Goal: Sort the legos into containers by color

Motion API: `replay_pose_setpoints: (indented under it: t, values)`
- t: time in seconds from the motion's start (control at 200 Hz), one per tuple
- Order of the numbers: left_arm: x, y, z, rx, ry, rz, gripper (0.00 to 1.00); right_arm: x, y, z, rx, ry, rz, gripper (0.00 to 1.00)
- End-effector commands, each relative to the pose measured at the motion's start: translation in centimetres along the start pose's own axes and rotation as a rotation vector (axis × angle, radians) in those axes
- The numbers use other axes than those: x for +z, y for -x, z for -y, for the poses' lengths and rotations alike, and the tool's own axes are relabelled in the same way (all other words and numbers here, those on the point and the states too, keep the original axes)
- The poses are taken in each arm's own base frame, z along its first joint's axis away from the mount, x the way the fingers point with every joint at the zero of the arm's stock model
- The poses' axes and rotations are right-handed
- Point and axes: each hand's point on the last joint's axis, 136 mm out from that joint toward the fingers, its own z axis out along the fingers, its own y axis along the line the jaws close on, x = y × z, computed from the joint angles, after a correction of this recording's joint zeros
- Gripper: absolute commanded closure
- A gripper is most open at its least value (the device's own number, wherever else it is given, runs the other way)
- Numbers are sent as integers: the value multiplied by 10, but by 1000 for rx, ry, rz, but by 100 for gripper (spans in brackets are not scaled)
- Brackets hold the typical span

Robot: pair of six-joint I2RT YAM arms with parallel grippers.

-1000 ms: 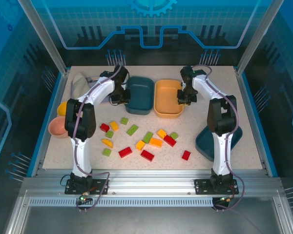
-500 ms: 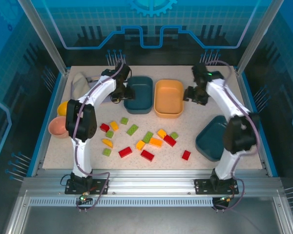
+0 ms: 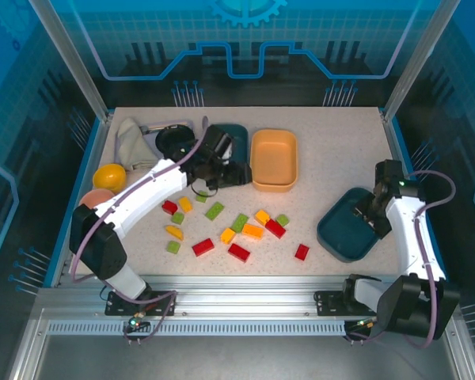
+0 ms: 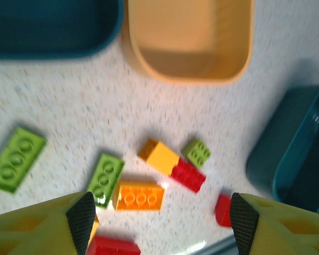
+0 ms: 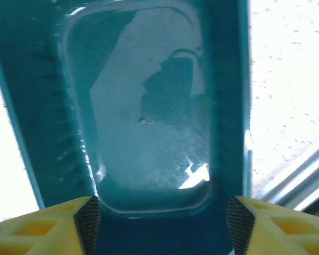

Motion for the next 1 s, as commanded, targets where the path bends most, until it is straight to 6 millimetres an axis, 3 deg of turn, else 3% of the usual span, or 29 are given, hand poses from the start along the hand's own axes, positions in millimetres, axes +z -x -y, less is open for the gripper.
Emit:
replay_pose_setpoints:
  t: [0.0, 0.07, 0.15, 0.32, 0.475, 0.57, 0.775, 0.94, 0.99]
  values:
    - [-2, -23, 16, -30, -55, -38, 29, 7, -8, 41, 67, -141, -15, 27]
    - [-2, -35, 21, -18, -65, -56, 29, 14, -10, 49, 64, -173, -23, 25]
    - [-3, -44, 27, -3, -85, -70, 29, 20, -8, 41, 71, -133, -31, 24]
    - [-11, -51, 38, 9, -150, -68, 29, 53, -20, 48, 160, -127, -162, 27]
    - [-30, -47, 53, 8, -246, -25, 26, 78, -18, 33, 162, -62, -193, 45]
    - [-39, -46, 46, -35, -231, 0, 24, 83, -14, 25, 159, -40, -190, 60]
    - [-45, -50, 25, -91, -193, 21, 23, 87, 11, -3, -40, -90, -137, 85]
    - [-51, -47, 16, -98, -165, 36, 24, 84, 61, -40, -187, -116, -67, 97]
    - [-54, -45, 12, -99, -153, 41, 24, 87, 77, -59, -246, -99, -66, 99]
